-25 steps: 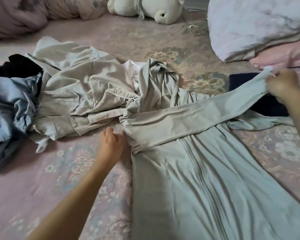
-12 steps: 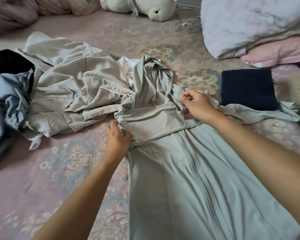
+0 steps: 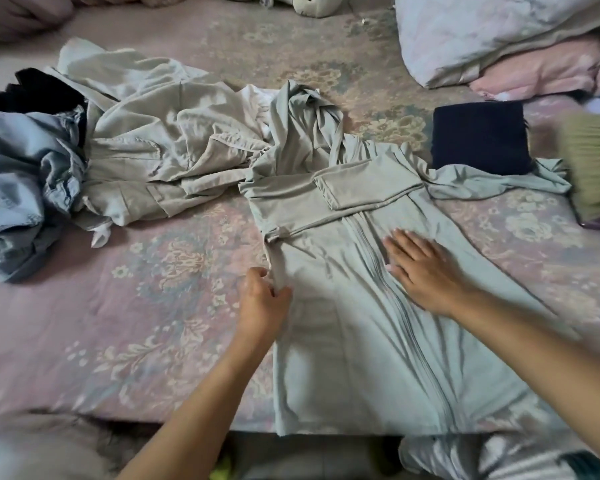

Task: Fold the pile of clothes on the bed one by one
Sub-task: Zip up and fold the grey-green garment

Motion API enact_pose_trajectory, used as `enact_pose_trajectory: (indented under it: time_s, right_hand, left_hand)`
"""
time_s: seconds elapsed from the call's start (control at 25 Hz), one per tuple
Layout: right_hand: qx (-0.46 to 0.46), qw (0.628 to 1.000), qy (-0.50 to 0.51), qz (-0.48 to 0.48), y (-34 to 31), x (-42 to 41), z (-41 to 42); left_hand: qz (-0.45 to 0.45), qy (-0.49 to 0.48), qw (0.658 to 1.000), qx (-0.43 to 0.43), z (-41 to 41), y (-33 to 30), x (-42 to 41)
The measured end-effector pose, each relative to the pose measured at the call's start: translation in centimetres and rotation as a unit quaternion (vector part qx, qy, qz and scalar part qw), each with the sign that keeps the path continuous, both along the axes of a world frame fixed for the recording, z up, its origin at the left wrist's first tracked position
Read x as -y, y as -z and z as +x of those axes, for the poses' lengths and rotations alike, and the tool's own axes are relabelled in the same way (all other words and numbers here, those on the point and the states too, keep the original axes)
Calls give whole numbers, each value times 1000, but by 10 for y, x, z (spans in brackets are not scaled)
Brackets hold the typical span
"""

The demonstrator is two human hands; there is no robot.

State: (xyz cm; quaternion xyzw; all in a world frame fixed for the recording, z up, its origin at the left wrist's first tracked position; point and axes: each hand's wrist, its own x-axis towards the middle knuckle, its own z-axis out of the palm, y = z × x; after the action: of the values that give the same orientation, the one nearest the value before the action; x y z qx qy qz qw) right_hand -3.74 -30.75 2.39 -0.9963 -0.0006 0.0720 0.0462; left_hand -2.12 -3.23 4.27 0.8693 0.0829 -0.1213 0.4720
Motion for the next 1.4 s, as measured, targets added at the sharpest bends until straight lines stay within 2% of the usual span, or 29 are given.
enact_pose_trajectory:
  time_s: [0.08,0.16,0.28,0.48,0.64,0.68,0.76,0.88,1.0,1.04,1.08,1.16,1.2,1.24,1.32,1.4]
  right_hand:
    - [1,1000,-5,-9,2,-14,-37]
    - [10,999,24,-32,6,-7,-63]
    - [17,988,141,-57,5,30,-92]
    - [34,940,335,-48,-23,74,-111]
    - [-15,931,358,66,-44,74,-111]
    - [-19,932,356,69,-47,73,-115]
    - [-40,942,333,18,-47,68,-125]
    - [-52,936,331,-107,-52,56,-135]
    - [-76,920,370,-100,-62,46,-126]
    - [-80,920,370,-100,-62,46,-123]
    - [-85,921,359,-122,-61,44,-121]
    - [-61,940,290,-170,-54,42,-114]
    - [-36,958,239,-156,-45,39,-109]
    - [-20,977,178,-115,-35,34,-102]
    - [-48,994,84,-58,-21,20,-93]
    - [-77,994,65,-50,-10,18,-91]
  left_hand:
    - [-31,12,999,-3,-27,-1,-5]
    - [-48,-26,998,14,-43,-3,-19]
    - [-82,-70,994,4,-63,1,-35]
    - [-45,-26,999,-18,-121,11,-15]
    - [-35,-71,996,51,-123,4,-22]
    - [-31,-77,995,51,-120,2,-28]
    - [-8,-51,998,23,-122,0,-36]
    - [81,53,995,-10,-136,3,-32]
    - [159,97,982,-17,-136,10,-32]
    - [214,135,967,-23,-135,10,-35]
    - [303,191,933,-23,-135,5,-35]
    - [468,271,841,16,-122,-9,-29]
    - [504,279,815,62,-108,-15,-22]
    - [489,299,811,120,-93,-17,-10]
    - [381,384,817,201,-66,-5,15]
    - [350,457,791,208,-56,18,32]
